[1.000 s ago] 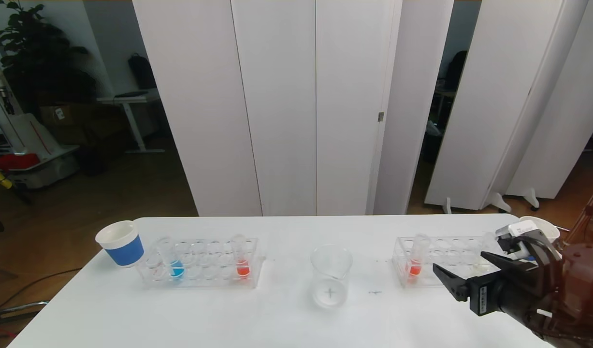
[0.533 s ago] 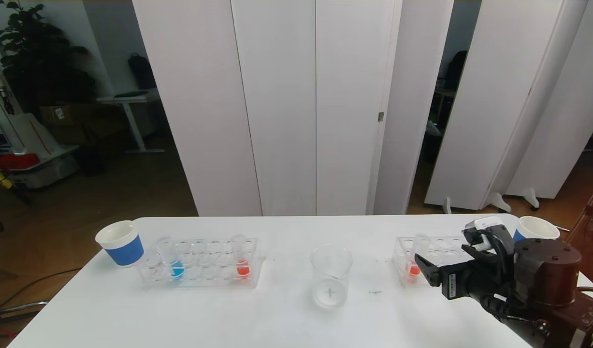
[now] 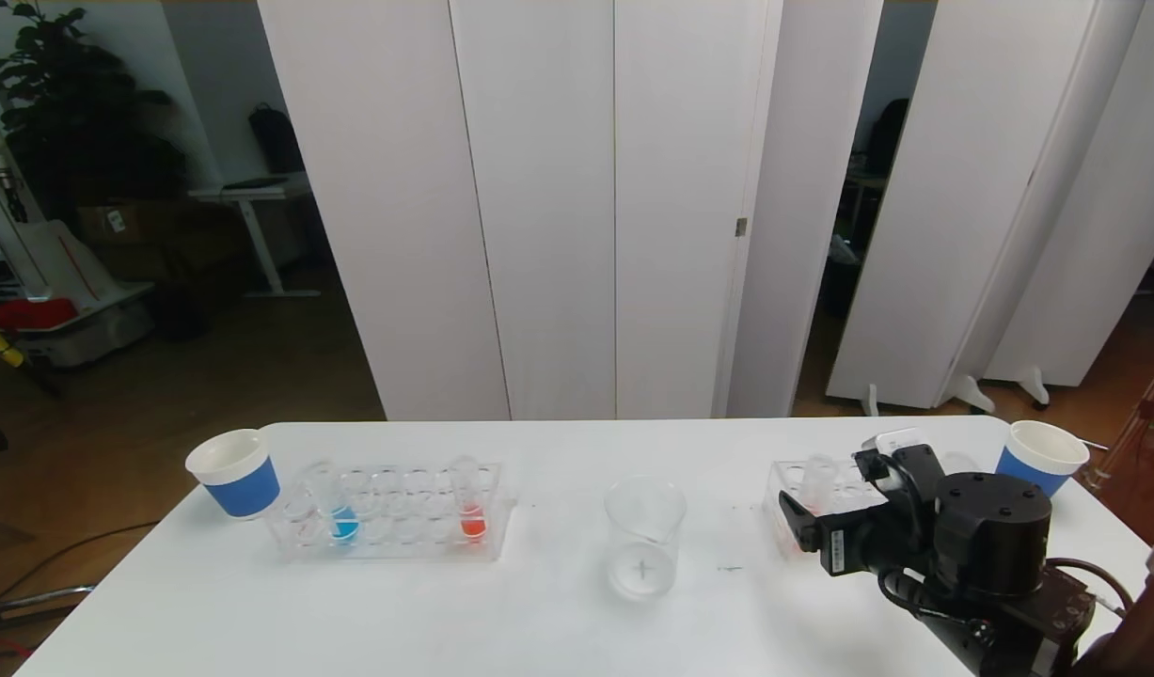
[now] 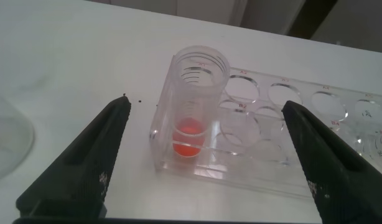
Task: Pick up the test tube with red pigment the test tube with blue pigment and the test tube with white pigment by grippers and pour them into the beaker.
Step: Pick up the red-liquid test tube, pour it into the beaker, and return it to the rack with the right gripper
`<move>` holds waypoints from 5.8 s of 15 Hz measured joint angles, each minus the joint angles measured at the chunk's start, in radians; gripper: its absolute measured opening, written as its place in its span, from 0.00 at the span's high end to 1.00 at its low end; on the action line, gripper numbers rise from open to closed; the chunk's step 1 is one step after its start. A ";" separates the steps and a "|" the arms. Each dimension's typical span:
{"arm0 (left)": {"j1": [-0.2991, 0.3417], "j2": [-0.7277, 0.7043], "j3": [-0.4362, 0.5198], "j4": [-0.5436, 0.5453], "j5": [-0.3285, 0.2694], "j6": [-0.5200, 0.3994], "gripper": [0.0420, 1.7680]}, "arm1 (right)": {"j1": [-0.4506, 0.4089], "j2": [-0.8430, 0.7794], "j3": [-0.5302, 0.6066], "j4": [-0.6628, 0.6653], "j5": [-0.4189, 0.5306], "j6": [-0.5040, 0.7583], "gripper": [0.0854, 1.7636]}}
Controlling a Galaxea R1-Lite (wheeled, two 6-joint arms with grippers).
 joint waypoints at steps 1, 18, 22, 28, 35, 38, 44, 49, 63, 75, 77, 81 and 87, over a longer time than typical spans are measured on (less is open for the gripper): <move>0.000 0.000 0.000 0.000 0.000 0.000 0.01 | 0.001 0.006 -0.002 -0.015 -0.002 0.000 0.01; 0.000 0.000 0.000 0.000 0.000 0.000 0.01 | 0.026 0.114 -0.066 -0.096 -0.023 -0.008 0.01; 0.000 0.000 0.000 0.000 0.000 0.000 0.01 | 0.027 0.133 -0.081 -0.113 -0.030 -0.008 0.18; 0.000 0.000 0.000 0.000 0.000 0.000 0.01 | 0.029 0.148 -0.096 -0.124 -0.055 -0.001 0.69; 0.000 0.000 0.000 0.000 0.000 0.000 0.01 | 0.029 0.148 -0.099 -0.122 -0.054 0.001 0.71; 0.000 0.000 0.000 0.000 0.000 0.000 0.01 | 0.029 0.141 -0.097 -0.121 -0.054 0.001 0.71; 0.000 0.000 0.000 0.000 0.000 0.000 0.01 | 0.030 0.098 -0.085 -0.119 -0.054 0.002 0.71; 0.000 0.000 0.000 0.000 0.000 0.000 0.01 | 0.019 0.031 -0.090 -0.115 -0.046 0.004 0.71; 0.000 0.000 0.000 0.000 0.000 0.000 0.01 | -0.086 -0.177 -0.619 0.585 0.290 0.002 0.71; 0.000 0.000 0.000 0.000 0.000 0.000 0.01 | -0.090 -0.042 -0.803 0.449 0.637 -0.146 0.71; 0.000 0.000 0.000 0.000 0.000 0.000 0.01 | -0.080 0.011 -0.809 0.373 0.688 -0.147 0.71; 0.000 0.000 0.000 0.000 0.000 0.000 0.01 | -0.073 0.069 -0.800 0.384 0.787 -0.155 0.71; 0.000 0.000 0.000 0.000 0.000 0.000 0.01 | -0.040 0.072 -0.771 0.390 0.825 -0.290 0.71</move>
